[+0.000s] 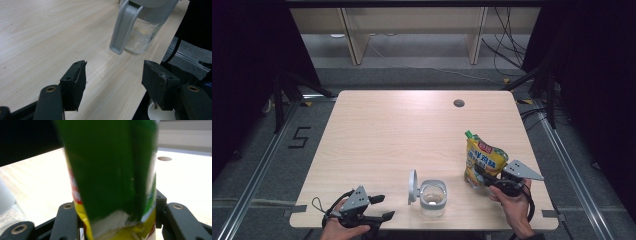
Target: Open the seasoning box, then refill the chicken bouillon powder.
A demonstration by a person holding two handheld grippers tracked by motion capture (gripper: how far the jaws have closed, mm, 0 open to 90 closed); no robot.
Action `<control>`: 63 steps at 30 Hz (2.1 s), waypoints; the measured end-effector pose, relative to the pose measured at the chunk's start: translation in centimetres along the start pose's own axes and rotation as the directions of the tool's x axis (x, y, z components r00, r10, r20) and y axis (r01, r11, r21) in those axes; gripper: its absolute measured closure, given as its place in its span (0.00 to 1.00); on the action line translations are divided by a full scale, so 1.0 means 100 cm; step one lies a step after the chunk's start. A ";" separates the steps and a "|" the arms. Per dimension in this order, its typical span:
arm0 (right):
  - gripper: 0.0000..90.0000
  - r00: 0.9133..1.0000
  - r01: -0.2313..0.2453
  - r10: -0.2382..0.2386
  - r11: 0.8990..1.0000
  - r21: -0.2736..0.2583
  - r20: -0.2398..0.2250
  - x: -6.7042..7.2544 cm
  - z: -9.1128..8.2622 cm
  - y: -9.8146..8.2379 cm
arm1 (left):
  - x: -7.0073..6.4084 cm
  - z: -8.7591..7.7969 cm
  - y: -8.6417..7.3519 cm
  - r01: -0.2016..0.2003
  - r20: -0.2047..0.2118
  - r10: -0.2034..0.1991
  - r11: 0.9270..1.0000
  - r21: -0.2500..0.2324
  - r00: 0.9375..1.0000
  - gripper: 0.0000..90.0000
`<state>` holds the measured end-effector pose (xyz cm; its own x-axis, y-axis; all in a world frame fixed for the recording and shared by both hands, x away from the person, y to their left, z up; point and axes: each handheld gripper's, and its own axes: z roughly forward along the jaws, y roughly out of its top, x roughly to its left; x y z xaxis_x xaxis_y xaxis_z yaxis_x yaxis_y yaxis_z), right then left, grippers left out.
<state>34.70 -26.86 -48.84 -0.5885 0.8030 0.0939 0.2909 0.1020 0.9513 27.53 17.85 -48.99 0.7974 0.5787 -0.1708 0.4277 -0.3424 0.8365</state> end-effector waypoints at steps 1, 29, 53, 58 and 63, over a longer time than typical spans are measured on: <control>0.57 0.999 0.032 -0.032 0.999 -0.028 -0.015 0.000 0.000 0.001 | 0.000 0.000 0.000 0.009 -0.001 -0.009 1.000 -0.002 1.000 0.39; 0.58 0.954 0.299 -0.298 0.954 0.024 -0.039 0.037 -0.043 0.010 | 0.003 -0.001 0.002 0.010 -0.032 -0.009 1.000 0.028 0.999 0.21; 0.59 0.783 0.622 -0.596 0.762 0.180 -0.181 0.060 -0.045 0.033 | 0.002 0.000 0.001 0.029 -0.035 -0.029 1.000 0.007 0.999 0.22; 0.59 0.744 0.669 -0.641 0.719 0.191 -0.189 0.066 -0.045 0.039 | 0.003 -0.001 0.001 0.023 -0.034 -0.022 1.000 0.013 0.999 0.22; 0.59 0.698 0.716 -0.692 0.665 0.213 -0.185 0.070 -0.046 0.043 | 0.002 0.000 0.001 0.028 -0.030 -0.028 1.000 0.010 0.999 0.22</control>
<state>28.42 -23.49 -42.74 -0.7512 0.3812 -0.5389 -0.0674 0.7678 0.6371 27.75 17.95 -48.90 0.7721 0.6100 -0.1781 0.4540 -0.3335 0.8262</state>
